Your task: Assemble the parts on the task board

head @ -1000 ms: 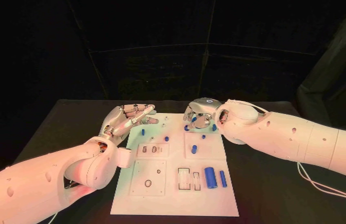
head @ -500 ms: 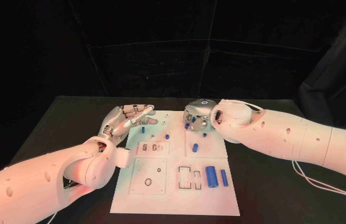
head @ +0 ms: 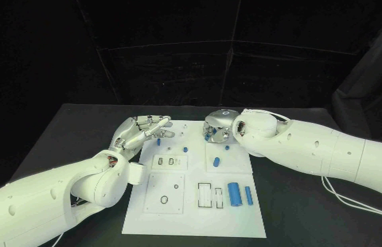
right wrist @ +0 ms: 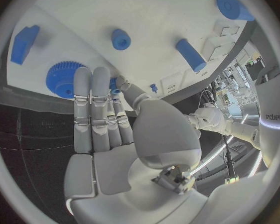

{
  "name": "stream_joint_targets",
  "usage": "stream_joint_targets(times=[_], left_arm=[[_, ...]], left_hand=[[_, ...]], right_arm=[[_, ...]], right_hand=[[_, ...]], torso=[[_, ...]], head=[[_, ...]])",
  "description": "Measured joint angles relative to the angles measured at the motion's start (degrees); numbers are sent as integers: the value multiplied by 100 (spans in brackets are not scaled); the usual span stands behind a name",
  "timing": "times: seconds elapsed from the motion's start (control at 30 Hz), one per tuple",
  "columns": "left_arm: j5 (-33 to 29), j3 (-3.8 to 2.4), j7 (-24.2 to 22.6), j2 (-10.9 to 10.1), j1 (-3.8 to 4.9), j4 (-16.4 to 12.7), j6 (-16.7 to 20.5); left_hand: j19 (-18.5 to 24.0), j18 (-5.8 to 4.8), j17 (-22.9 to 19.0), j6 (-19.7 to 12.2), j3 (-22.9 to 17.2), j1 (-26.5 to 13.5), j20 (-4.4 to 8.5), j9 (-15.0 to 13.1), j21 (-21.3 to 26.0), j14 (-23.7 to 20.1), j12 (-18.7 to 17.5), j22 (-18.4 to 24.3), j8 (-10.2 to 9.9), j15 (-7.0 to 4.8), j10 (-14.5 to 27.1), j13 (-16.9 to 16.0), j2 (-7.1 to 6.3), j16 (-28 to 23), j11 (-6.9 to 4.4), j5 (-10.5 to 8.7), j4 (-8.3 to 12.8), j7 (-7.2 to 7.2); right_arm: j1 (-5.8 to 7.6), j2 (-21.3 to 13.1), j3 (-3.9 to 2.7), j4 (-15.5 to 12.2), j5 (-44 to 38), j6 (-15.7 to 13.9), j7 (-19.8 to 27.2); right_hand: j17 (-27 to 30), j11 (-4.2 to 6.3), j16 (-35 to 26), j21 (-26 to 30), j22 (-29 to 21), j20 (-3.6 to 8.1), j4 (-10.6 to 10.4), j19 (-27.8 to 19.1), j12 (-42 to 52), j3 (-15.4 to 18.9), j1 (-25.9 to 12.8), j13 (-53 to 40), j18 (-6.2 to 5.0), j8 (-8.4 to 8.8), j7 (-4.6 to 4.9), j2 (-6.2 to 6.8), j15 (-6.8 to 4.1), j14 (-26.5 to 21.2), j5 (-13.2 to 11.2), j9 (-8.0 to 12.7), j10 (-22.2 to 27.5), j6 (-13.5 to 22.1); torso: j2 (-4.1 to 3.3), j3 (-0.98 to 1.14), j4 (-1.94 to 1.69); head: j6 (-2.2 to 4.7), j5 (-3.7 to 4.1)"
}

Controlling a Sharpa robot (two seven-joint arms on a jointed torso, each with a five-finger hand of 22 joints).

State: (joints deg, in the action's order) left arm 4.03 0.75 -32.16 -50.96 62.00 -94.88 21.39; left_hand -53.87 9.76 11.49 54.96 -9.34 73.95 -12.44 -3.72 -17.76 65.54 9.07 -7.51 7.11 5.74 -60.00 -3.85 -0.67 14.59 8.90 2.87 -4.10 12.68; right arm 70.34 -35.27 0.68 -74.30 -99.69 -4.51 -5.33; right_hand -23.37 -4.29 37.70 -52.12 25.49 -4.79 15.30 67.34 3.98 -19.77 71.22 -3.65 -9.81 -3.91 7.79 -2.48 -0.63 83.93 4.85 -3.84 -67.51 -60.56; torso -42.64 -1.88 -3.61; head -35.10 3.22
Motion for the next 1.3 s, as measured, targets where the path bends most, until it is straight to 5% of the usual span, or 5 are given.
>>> stream_joint_targets(times=[0.3,0.6,0.97,1.3], left_arm=[[3,5,21,7,0,24,-38],[3,7,41,0,0,49,-72],[5,9,57,12,1,73,-104],[6,11,72,14,2,69,-126]], left_hand=[[0,-1,6,0,-16,-27,0,0,23,0,0,5,0,0,22,5,27,-23,21,0,16,0],[-21,-1,19,0,-33,-27,-21,-1,24,0,0,12,-21,0,22,4,27,-23,21,0,33,0],[-20,-2,21,0,-33,-27,-21,-1,23,0,0,16,-23,0,22,4,27,-23,21,0,33,0],[-21,-2,23,0,-49,-27,-21,-2,23,0,0,16,-23,0,22,3,27,-47,21,0,49,-1]], right_arm=[[2,9,4,6,-7,-147,24],[-15,-20,-27,-102,73,-816,-9],[-3,515,-62,495,176,-1376,-155],[26,841,-67,804,241,-1489,-171]], right_hand=[[-186,59,358,-372,275,21,-208,-81,0,-414,-174,-1,0,-5,-27,80,-21,21,-121,-1,-246,-239],[-257,71,500,-572,504,21,-370,-81,0,-575,-245,-14,0,-25,-30,152,-42,1,-151,-2,-314,-296],[-284,71,570,-657,579,21,-450,-81,0,-655,-294,-13,0,-24,-29,202,-42,1,-154,-18,-313,-294],[-347,71,670,-744,686,21,-502,-81,0,-708,-299,-13,0,-21,-29,257,-42,1,-155,-17,-313,-292]], torso=[[-26,2,-1],[-43,3,-1],[-85,-5,-36],[-147,-26,-75]], head=[[1,13],[53,0],[93,8],[113,20]])
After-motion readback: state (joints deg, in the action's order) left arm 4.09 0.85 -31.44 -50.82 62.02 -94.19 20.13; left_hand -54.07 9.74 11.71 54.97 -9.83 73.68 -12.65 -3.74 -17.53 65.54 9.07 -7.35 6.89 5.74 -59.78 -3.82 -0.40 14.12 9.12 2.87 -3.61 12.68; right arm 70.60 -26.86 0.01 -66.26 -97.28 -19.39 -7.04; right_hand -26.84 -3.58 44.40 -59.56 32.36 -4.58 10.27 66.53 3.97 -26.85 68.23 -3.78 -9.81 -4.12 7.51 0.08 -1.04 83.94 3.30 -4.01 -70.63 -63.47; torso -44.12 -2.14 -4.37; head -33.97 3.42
